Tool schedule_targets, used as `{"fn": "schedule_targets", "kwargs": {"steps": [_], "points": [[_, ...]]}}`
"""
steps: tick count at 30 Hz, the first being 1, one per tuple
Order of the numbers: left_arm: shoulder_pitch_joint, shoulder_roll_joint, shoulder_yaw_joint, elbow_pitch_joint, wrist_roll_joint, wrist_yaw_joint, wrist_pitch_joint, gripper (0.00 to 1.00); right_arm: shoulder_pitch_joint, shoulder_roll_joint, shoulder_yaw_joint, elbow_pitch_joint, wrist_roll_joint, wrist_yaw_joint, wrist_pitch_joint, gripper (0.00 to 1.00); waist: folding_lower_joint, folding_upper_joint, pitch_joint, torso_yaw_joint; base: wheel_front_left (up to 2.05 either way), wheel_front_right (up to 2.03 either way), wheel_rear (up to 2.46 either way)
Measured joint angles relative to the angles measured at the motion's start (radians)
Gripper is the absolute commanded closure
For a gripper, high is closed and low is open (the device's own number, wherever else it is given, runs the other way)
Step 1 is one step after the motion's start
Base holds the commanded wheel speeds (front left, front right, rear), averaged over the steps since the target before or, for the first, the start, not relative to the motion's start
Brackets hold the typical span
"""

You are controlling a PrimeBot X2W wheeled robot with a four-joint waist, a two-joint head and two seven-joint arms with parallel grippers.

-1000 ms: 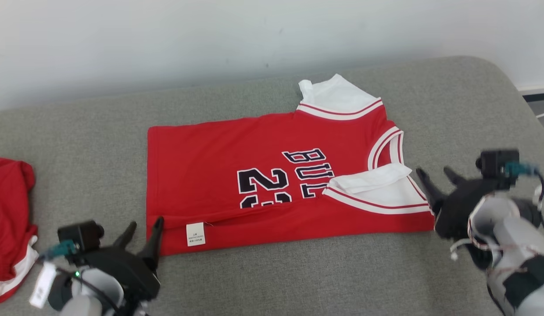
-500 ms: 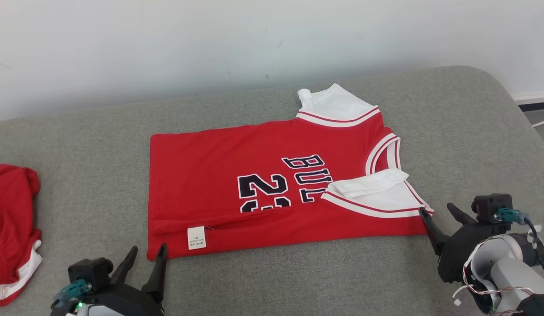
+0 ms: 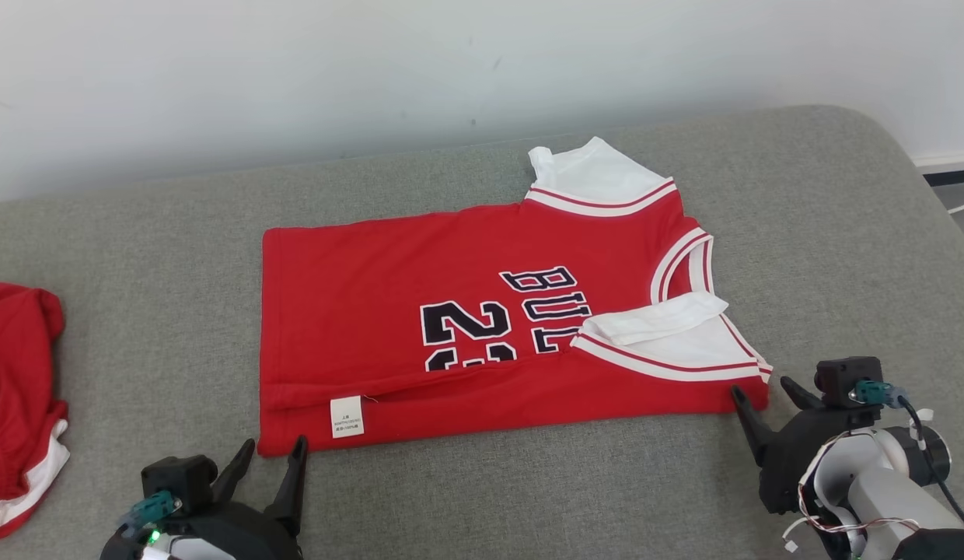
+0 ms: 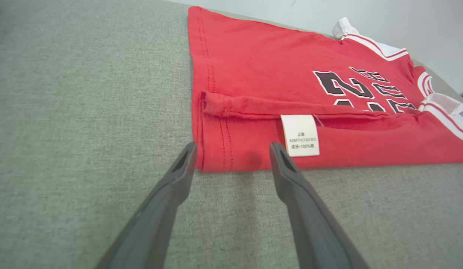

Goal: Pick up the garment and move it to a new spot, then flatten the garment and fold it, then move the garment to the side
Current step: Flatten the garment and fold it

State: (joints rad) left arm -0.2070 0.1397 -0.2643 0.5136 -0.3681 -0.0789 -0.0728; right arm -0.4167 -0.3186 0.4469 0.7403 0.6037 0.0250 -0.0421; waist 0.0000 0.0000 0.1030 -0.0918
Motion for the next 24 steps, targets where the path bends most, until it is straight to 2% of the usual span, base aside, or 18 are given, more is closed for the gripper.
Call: {"fn": "schedule_targets", "kwargs": {"steps": [12, 13, 14, 15, 16, 24], "points": [[-0.056, 0.004, -0.01, 0.085, 0.041, 0.017, -0.007, 0.0, -0.012, 0.045, 0.012, 0.042, 0.0, -0.025, 0.035, 0.0, 0.0, 0.0, 0.032, -0.004, 0.0, 0.0, 0.0], [-0.062, 0.002, -0.011, 0.095, 0.041, 0.017, -0.006, 0.09, -0.017, 0.049, 0.012, 0.046, 0.001, -0.026, 0.04, 0.0, 0.0, 0.0, 0.035, -0.005, 0.0, 0.0, 0.0], [-0.069, -0.002, -0.012, 0.105, 0.041, 0.017, -0.006, 0.44, -0.023, 0.052, 0.012, 0.052, 0.001, -0.026, 0.042, 0.23, 0.0, 0.0, 0.038, -0.005, 0.0, 0.0, 0.0], [-0.073, -0.005, -0.011, 0.11, 0.04, 0.017, -0.006, 0.95, -0.025, 0.055, 0.012, 0.054, 0.002, -0.029, 0.042, 0.8, 0.0, 0.0001, 0.04, -0.006, 0.0, 0.0, 0.0], [-0.074, -0.007, -0.011, 0.114, 0.036, 0.017, -0.006, 1.0, -0.025, 0.059, 0.013, 0.054, 0.002, -0.031, 0.041, 1.0, 0.0, 0.0, 0.042, -0.006, 0.0, 0.0, 0.0], [-0.089, -0.011, -0.012, 0.15, 0.031, 0.008, -0.01, 1.0, -0.038, 0.072, 0.013, 0.068, 0.002, -0.031, 0.028, 1.0, 0.0, 0.0, 0.048, -0.005, 0.0, 0.0, 0.0]]}}
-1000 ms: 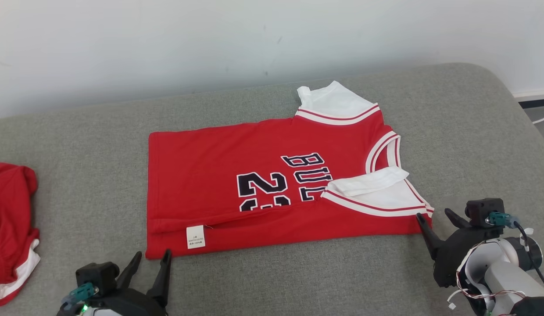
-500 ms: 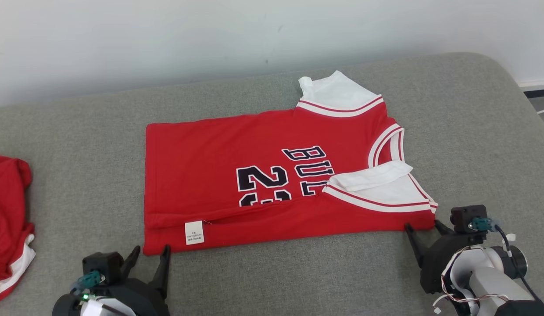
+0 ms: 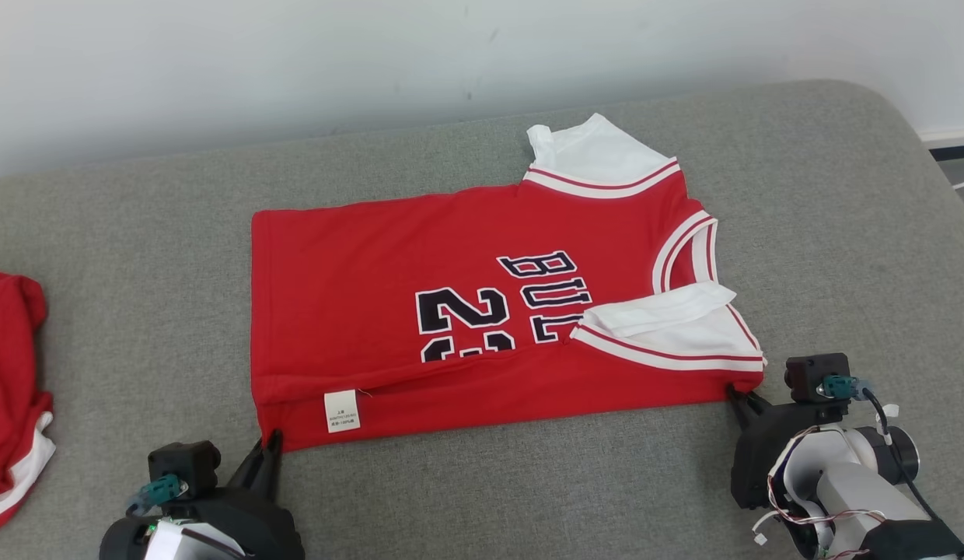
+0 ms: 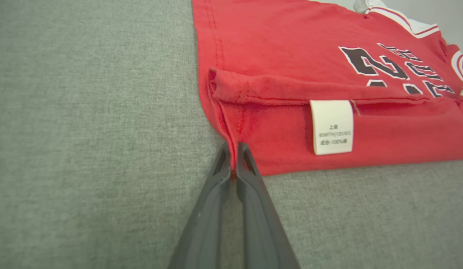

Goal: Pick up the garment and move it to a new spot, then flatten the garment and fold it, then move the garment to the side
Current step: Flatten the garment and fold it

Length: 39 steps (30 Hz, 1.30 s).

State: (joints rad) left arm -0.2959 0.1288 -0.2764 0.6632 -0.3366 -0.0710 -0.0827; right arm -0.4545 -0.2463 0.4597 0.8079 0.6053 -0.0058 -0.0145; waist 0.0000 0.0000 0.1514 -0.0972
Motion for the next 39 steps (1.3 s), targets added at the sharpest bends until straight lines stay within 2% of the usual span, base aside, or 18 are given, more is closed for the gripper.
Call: {"fn": "schedule_targets", "kwargs": {"steps": [7, 12, 25, 39], "points": [[0.0, -0.001, 0.002, 0.028, -0.006, -0.001, -0.017, 1.0, 0.011, -0.012, -0.003, 0.01, 0.0, 0.006, -0.029, 1.0, 0.0001, 0.0001, -0.023, 0.001, 0.0, 0.0, 0.0], [0.018, 0.001, 0.006, 0.031, -0.012, -0.01, -0.039, 1.0, 0.053, -0.049, -0.01, -0.004, 0.002, 0.03, -0.057, 1.0, 0.0, 0.0001, -0.053, 0.001, 0.0, 0.0, 0.0], [0.168, -0.001, -0.019, -0.001, -0.016, -0.018, -0.031, 1.0, 0.226, -0.11, -0.014, -0.083, 0.029, 0.068, -0.073, 1.0, -0.0001, 0.0, -0.161, -0.003, 0.0, 0.0, 0.0], [0.272, 0.013, -0.022, -0.086, -0.055, -0.017, 0.071, 1.0, 0.327, -0.134, 0.001, -0.185, 0.061, 0.067, 0.04, 1.0, -0.0001, 0.0, -0.191, 0.015, 0.0, 0.0, 0.0]]}}
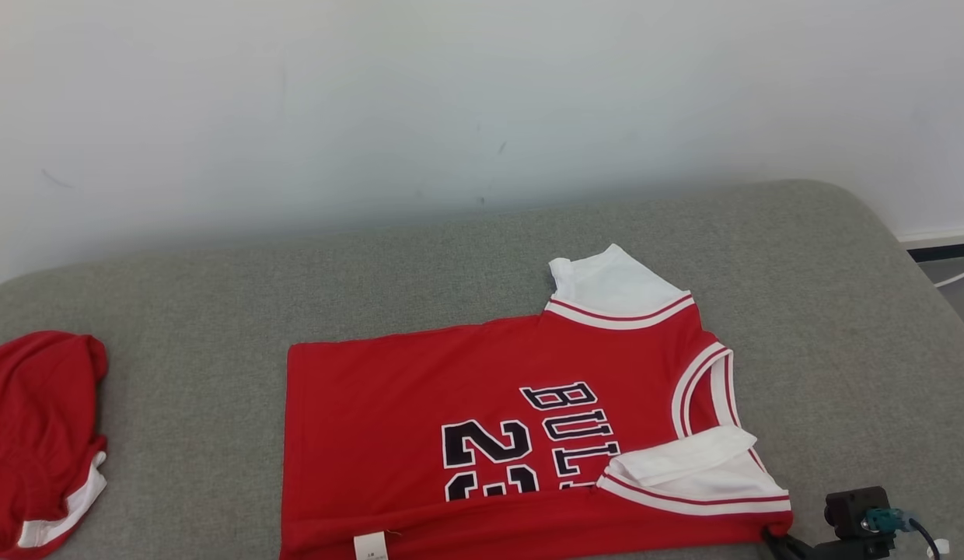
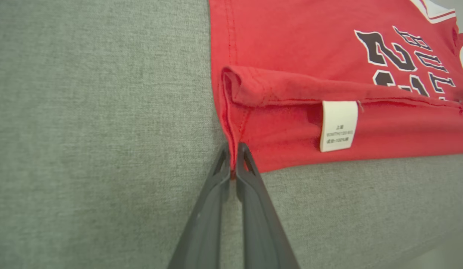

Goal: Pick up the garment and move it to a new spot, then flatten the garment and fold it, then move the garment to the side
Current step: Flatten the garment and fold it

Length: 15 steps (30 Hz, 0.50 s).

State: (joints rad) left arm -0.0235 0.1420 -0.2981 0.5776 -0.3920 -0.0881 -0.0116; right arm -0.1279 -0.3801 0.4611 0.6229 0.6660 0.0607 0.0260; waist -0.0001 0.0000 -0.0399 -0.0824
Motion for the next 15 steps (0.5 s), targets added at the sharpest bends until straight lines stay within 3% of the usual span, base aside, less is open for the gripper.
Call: {"fn": "schedule_targets", "kwargs": {"steps": [3, 4, 5, 6, 9, 13, 15], "points": [[0.0, 0.0, 0.002, -0.014, -0.008, 0.002, 0.018, 1.0, 0.0, -0.01, -0.001, -0.016, 0.001, -0.009, 0.019, 1.0, 0.0, 0.0, 0.0, 0.001, 0.0, 0.0, 0.0], [0.001, 0.0, 0.002, -0.018, -0.008, 0.005, 0.022, 1.0, 0.0, -0.013, -0.001, -0.02, 0.001, -0.01, 0.024, 0.77, 0.0001, 0.0, 0.0, 0.001, 0.0, 0.0, 0.0], [0.002, 0.0, 0.003, -0.022, -0.008, 0.01, 0.028, 0.55, 0.001, -0.014, -0.002, -0.025, 0.002, -0.016, 0.028, 0.01, 0.0001, 0.0, 0.001, 0.001, 0.0, 0.0, 0.0], [0.002, 0.0, 0.005, -0.027, -0.009, 0.01, 0.03, 0.0, 0.002, -0.015, -0.006, -0.036, 0.005, -0.017, 0.028, 0.0, 0.0001, 0.0, 0.001, 0.001, 0.0, 0.0, 0.0], [0.019, 0.001, 0.029, -0.059, -0.029, 0.01, 0.03, 0.0, 0.008, -0.018, -0.031, -0.069, 0.041, -0.016, 0.036, 0.0, 0.0001, 0.0, 0.0, 0.002, 0.0, 0.0, 0.0], [0.024, 0.003, 0.046, -0.123, -0.063, 0.008, 0.028, 0.0, 0.038, -0.018, -0.065, -0.145, 0.129, 0.022, 0.046, 0.0, 0.0001, 0.0, -0.001, 0.001, 0.0, 0.0, 0.0], [0.024, 0.006, 0.055, -0.164, -0.068, 0.007, 0.019, 0.0, 0.044, -0.023, -0.067, -0.182, 0.137, 0.024, 0.046, 0.0, 0.0001, 0.0, -0.003, 0.001, 0.0, 0.0, 0.0]]}}
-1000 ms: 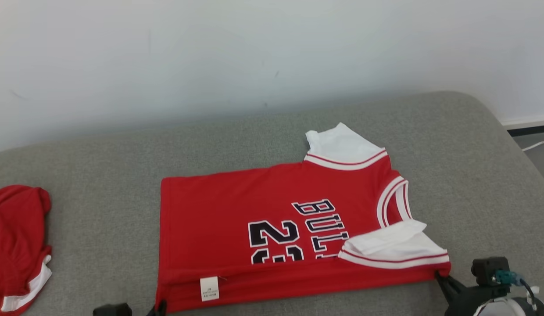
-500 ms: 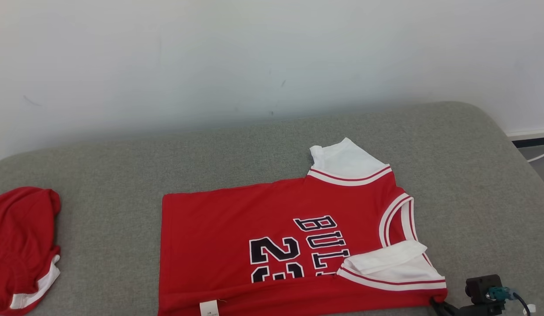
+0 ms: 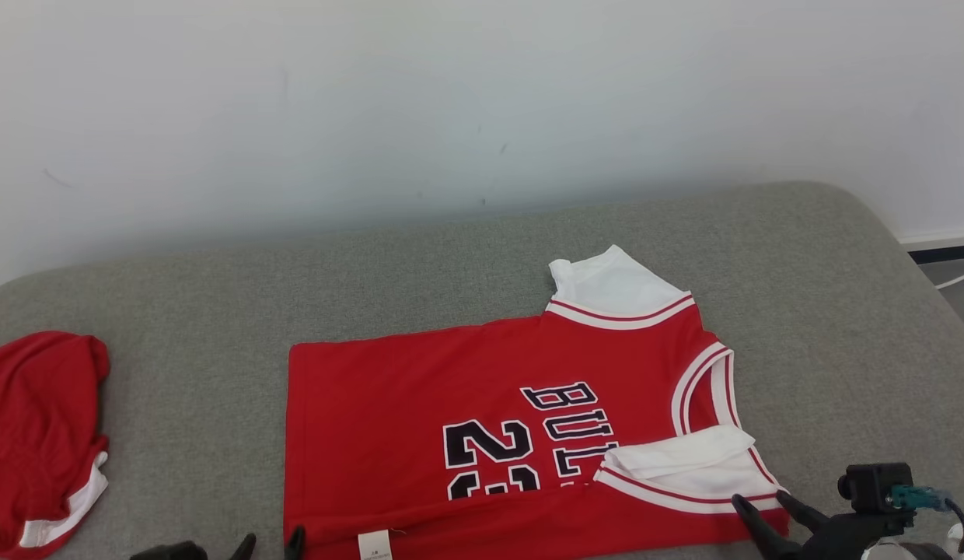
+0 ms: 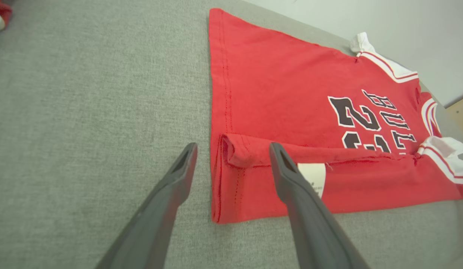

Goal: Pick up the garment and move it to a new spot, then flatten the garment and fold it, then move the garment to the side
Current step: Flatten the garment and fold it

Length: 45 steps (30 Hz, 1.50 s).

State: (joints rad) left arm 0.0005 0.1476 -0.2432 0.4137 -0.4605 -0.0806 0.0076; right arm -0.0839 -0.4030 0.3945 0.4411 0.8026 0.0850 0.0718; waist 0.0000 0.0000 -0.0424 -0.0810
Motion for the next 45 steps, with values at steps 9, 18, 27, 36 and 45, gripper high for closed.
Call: {"fn": "schedule_targets", "kwargs": {"steps": [9, 18, 27, 36, 45], "points": [[-0.001, -0.002, 0.049, -0.182, 0.012, 0.034, -0.133, 0.0, -0.021, -0.02, -0.046, -0.179, -0.047, -0.03, -0.092, 0.0, 0.0, 0.0001, 0.002, -0.004, 0.0, 0.0, 0.0], [-0.002, -0.004, 0.081, -0.225, 0.065, 0.112, -0.207, 0.0, -0.033, 0.017, -0.076, -0.189, -0.119, -0.108, -0.224, 0.0, 0.0, 0.0, 0.016, -0.006, 0.0, 0.0, 0.0], [0.024, 0.019, 0.076, -0.232, 0.15, 0.161, -0.22, 0.0, -0.026, 0.034, -0.08, -0.189, -0.162, -0.148, -0.291, 0.0, 0.0, 0.0, 0.028, -0.012, 0.0, 0.0, 0.0], [0.036, 0.026, 0.058, -0.226, 0.194, 0.17, -0.219, 0.0, -0.004, 0.036, -0.067, -0.183, -0.197, -0.165, -0.294, 0.0, 0.0, 0.0001, 0.032, -0.019, 0.0, 0.0, 0.0], [0.036, 0.025, 0.055, -0.25, 0.209, 0.179, -0.219, 0.0, -0.004, 0.045, -0.089, -0.186, -0.197, -0.173, -0.302, 0.0, 0.0, 0.0, 0.028, -0.017, 0.0, 0.0, 0.0]]}}
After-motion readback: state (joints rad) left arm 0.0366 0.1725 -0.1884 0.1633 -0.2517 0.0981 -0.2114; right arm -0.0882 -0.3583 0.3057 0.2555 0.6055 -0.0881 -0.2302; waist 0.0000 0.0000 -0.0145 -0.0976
